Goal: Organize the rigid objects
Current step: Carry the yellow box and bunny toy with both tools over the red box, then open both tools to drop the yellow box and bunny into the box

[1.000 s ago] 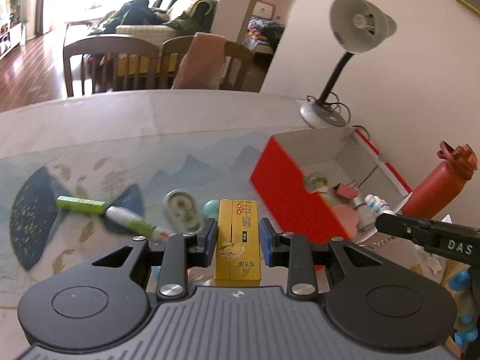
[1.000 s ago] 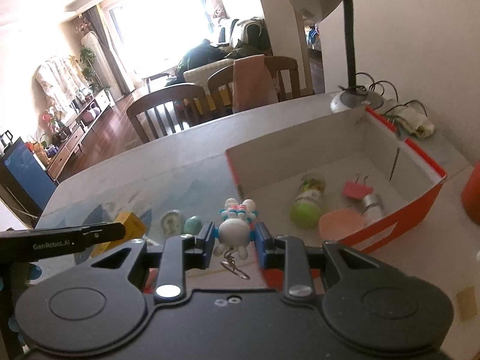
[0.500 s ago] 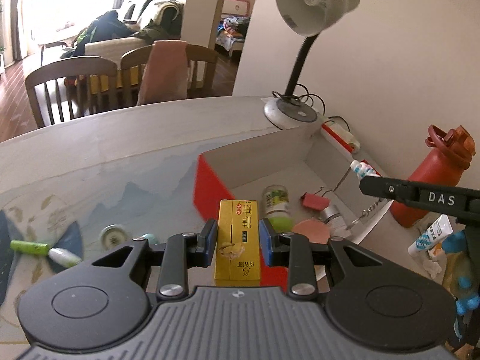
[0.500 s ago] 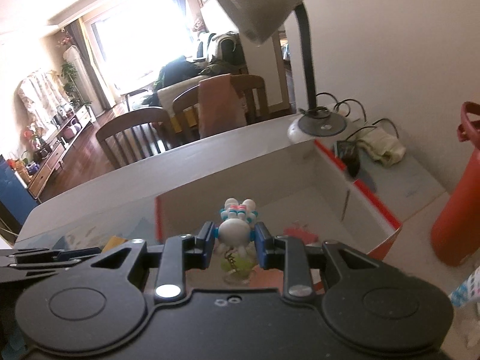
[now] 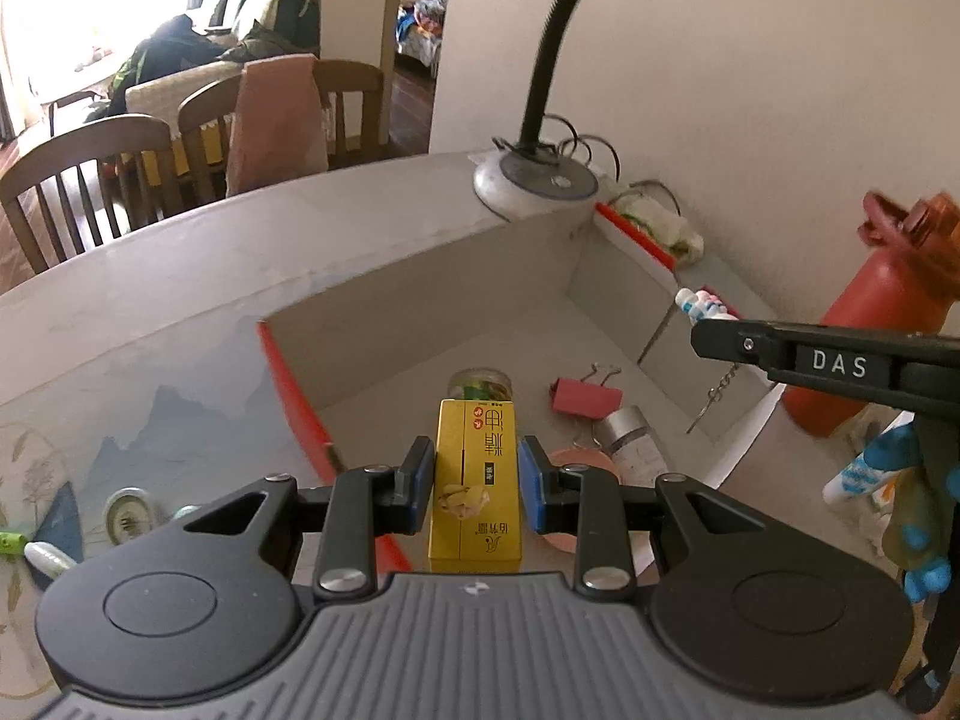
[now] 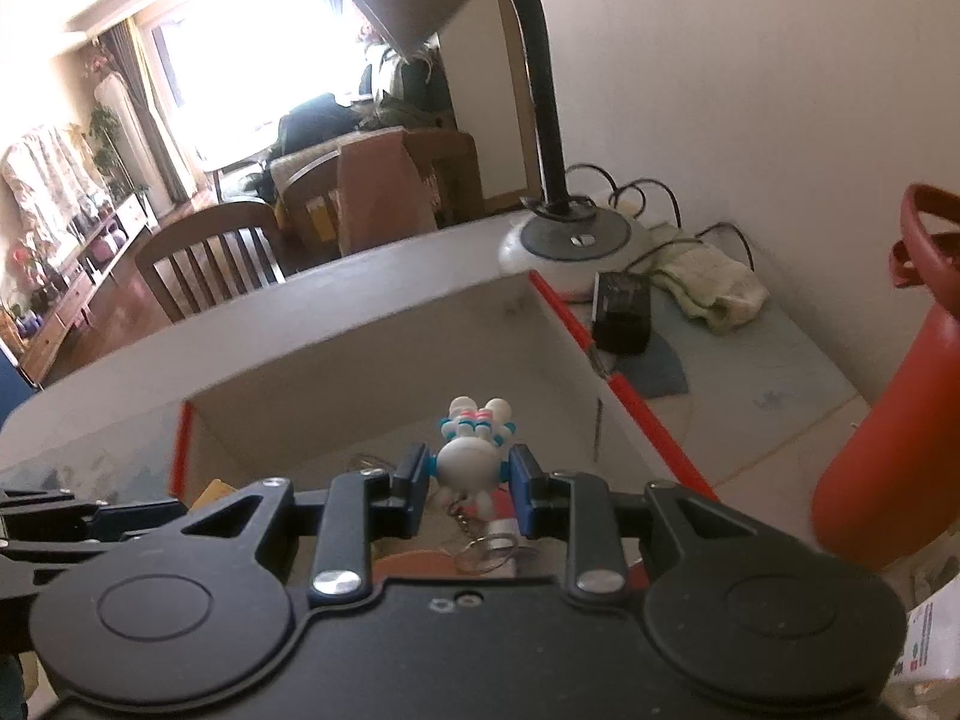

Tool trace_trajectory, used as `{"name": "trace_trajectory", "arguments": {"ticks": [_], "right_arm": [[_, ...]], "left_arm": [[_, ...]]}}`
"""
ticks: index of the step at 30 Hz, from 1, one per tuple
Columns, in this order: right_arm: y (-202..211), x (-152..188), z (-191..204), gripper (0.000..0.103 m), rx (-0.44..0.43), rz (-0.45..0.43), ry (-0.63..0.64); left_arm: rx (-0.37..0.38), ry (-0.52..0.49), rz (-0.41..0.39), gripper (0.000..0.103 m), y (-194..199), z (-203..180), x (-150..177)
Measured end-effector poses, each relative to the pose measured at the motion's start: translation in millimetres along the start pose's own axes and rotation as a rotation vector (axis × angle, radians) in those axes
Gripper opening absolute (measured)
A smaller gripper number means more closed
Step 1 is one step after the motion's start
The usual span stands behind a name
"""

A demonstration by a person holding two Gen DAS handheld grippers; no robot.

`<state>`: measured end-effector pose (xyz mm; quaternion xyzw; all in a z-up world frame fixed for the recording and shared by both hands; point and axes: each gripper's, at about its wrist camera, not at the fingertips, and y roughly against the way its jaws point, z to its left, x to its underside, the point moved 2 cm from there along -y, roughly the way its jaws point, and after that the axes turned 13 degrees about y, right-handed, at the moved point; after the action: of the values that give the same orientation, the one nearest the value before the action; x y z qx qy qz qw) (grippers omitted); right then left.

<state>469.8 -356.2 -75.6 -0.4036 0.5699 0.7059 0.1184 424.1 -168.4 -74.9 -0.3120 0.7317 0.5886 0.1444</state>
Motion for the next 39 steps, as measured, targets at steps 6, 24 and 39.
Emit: {"name": "trace_trajectory", "arguments": {"ticks": [6, 24, 39], "right_arm": [[-20, 11, -5, 0.027, 0.003, 0.055, 0.033], [-55, 24, 2, 0.027, -0.026, 0.129, 0.169], [-46, 25, 5, 0.029, -0.049, 0.126, 0.19]], "left_arm": [[-0.029, -0.034, 0.055, 0.029, -29, -18, 6], [-0.085, -0.083, 0.162, 0.03, -74, -40, 12], [-0.109, -0.036, 0.221, 0.03, -84, -36, 21]]}}
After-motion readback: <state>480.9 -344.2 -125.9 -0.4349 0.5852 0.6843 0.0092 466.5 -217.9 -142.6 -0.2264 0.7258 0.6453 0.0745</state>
